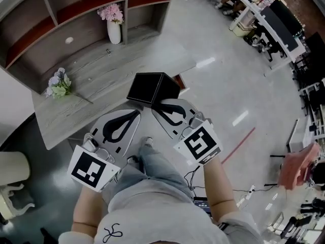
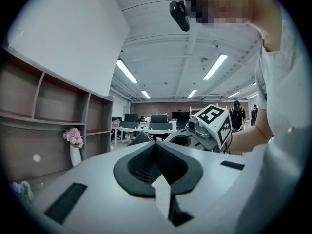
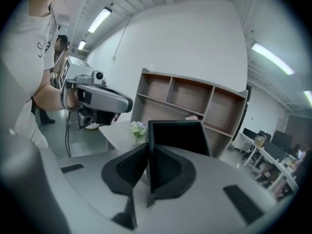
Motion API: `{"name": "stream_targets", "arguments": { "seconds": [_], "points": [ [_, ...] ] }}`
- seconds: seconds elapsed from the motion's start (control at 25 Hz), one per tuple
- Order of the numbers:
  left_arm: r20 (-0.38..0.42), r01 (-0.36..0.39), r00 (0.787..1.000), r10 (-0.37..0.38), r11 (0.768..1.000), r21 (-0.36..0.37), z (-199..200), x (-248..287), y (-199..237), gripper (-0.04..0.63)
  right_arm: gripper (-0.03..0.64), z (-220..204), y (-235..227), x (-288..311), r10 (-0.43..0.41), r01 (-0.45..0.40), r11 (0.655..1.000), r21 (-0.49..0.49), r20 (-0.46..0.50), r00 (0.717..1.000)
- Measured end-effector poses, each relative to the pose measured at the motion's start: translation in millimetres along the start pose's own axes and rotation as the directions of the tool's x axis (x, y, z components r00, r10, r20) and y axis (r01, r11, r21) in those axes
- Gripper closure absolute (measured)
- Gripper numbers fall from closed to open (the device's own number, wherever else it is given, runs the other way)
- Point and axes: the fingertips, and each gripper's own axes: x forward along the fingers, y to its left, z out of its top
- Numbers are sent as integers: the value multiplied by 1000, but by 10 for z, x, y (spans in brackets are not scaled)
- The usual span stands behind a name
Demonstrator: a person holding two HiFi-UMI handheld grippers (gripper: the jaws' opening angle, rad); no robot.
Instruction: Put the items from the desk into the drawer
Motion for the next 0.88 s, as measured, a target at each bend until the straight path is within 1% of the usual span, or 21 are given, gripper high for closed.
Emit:
{"name": "stream_targets", "arguments": {
  "seconds": [0.24, 0.44, 0.6, 0.76, 0.88],
  "points": [
    [5, 73, 997, -74, 997, 25, 21, 105, -371, 586, 572, -187, -49, -407, -88, 89, 995, 44, -24, 996],
    [8, 89, 996, -89, 995, 35, 51, 320, -516, 586, 572, -350, -242, -626, -131, 133, 989, 59, -23, 991],
    [14, 79, 997, -79, 996, 37, 87, 647, -607, 586, 572, -545, -470, -755, -121, 122, 991, 60, -29, 992],
    [33, 63, 997, -65, 997, 42, 156, 1073, -709, 586, 572, -770, -778, -878, -89, 90, 994, 55, -35, 995],
    [34, 37, 999, -38, 999, 34, 157, 1395, -724, 586, 572, -972, -1062, -897, -58, 60, 997, 44, -44, 997]
  ]
}}
